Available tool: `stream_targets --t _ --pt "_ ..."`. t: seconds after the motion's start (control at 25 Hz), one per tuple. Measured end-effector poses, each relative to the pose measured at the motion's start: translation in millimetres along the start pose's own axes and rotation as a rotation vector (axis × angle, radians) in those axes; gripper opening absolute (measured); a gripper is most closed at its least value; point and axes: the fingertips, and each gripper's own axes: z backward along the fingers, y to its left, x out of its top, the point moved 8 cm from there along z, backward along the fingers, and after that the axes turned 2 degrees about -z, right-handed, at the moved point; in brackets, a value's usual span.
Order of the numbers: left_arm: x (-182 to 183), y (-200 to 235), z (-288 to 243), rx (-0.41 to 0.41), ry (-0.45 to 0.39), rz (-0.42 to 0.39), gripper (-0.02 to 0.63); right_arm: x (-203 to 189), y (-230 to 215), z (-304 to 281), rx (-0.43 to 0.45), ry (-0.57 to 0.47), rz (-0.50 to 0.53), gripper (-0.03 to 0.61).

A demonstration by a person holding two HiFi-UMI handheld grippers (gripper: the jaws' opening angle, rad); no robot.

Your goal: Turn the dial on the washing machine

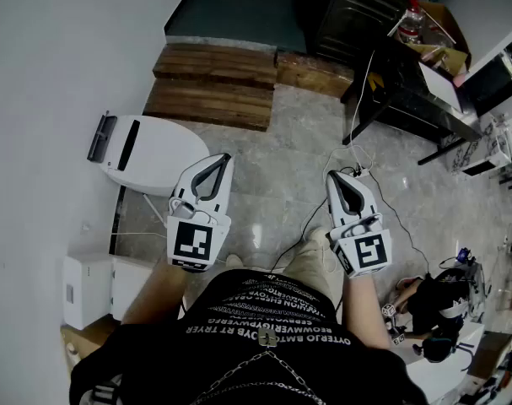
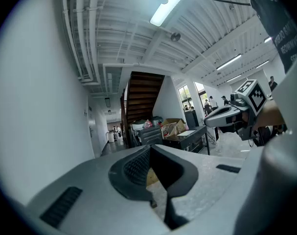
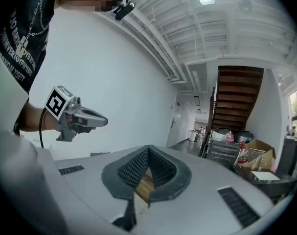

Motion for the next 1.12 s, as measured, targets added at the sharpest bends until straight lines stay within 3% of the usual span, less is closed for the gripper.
stream_targets --t 0.16,0.32,0.44,0.6,0.68,0.76,0.92,1.12 --pt "-6 -15 -7 -0.023 0.014 0.017 0.006 -10 -4 1 0.034 0.018 -0.017 -0.003" --pt "-9 -24 -26 -0.037 0.04 0.066 0.006 -21 -27 3 0.218 0.067 -0.007 -0.003" --pt "-10 -25 -36 0.001 0.08 0.041 0.006 -17 -62 3 0.36 0.158 0.022 -0.003" --pt "-7 -21 -54 0.044 0.107 0.019 0.006 -9 -105 -11 0.472 0.276 0.098 -0.003" --pt "-10 -18 -65 0.06 0.111 0.012 0.006 -11 -118 -30 0.505 0.267 0.114 -0.003" --pt "-15 -14 -80 0.089 0.121 0.02 0.006 -17 -130 -50 0.475 0.179 0.057 -0.003" --pt "-14 -8 -113 0.113 0.124 0.028 0.006 -30 -150 -75 0.299 0.026 -0.029 -0.003" --pt "-12 -6 -161 0.098 0.132 0.04 0.006 -45 -171 -105 0.175 -0.012 -0.126 -0.003"
